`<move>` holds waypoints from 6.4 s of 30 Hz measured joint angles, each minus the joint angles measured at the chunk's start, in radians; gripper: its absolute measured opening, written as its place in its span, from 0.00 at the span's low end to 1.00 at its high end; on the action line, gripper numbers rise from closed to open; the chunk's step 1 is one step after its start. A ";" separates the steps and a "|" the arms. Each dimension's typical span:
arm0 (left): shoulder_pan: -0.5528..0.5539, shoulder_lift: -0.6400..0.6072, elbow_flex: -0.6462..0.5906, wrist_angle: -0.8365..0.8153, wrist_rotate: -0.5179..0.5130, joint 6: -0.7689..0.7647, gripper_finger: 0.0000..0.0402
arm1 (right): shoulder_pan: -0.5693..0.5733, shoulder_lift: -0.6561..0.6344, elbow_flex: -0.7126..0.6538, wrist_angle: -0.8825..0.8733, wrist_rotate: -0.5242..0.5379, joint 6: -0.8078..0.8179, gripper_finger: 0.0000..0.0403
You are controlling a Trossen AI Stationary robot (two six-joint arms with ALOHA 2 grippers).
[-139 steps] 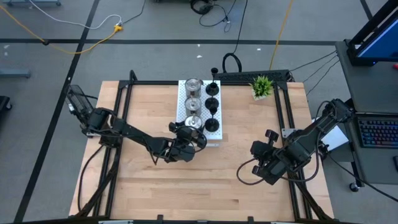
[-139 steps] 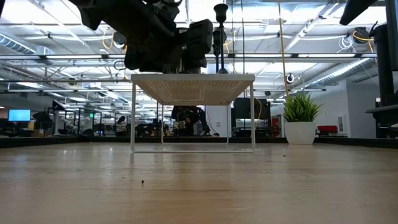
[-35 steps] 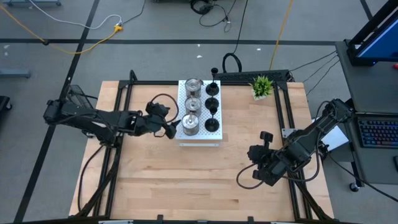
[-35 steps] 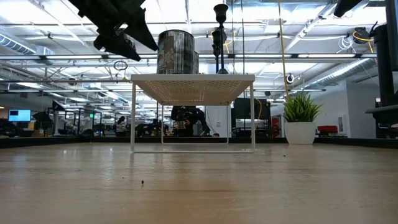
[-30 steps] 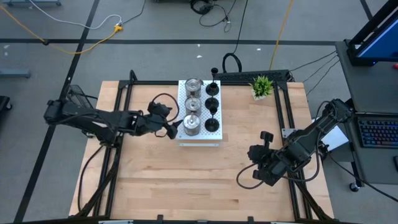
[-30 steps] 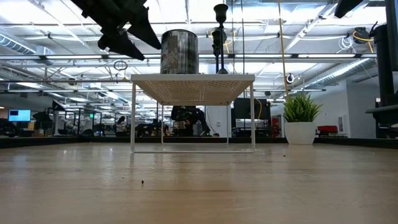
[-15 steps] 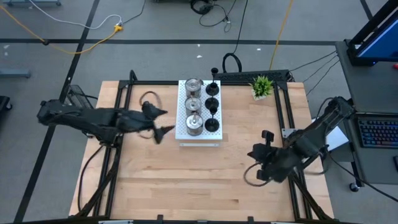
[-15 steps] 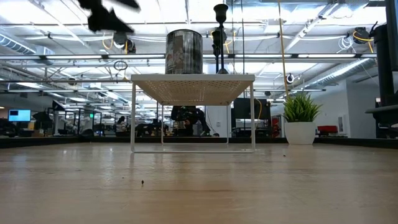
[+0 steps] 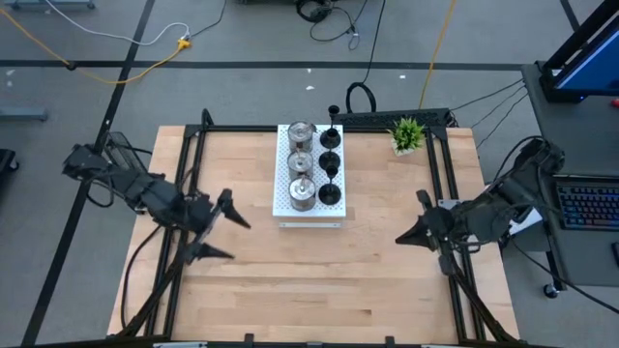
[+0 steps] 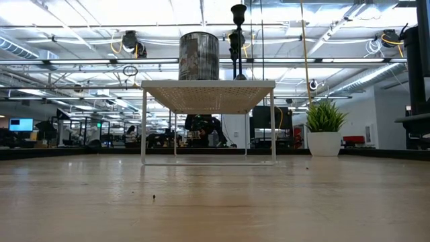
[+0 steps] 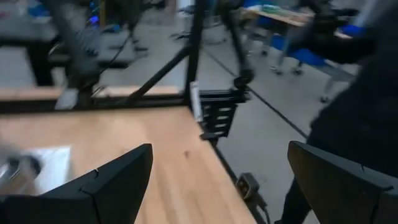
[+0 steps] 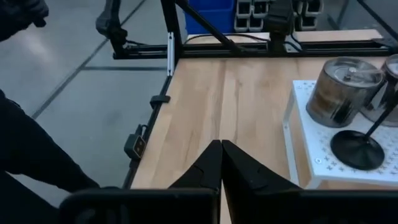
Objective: Pick & Place candle stick holders
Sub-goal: Return to Home Position
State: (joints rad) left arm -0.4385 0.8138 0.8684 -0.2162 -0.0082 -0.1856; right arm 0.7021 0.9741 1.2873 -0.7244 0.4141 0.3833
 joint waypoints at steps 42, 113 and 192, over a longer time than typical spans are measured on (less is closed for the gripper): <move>-0.029 -0.393 -0.692 0.551 -0.315 -0.052 0.94 | -0.009 -0.749 -0.919 0.594 0.141 0.027 0.00; 0.620 -0.809 -0.837 0.297 0.276 -0.011 0.94 | -0.172 -0.969 -1.034 0.377 0.290 0.101 0.00; 0.595 -0.807 -0.851 0.243 0.129 -0.032 0.94 | -0.173 -0.969 -1.173 0.654 -0.155 -0.082 0.00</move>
State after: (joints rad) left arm 0.1562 0.0063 0.0170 0.0266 0.1211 -0.2173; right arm 0.5293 0.0050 0.1139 -0.0708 0.2592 0.3016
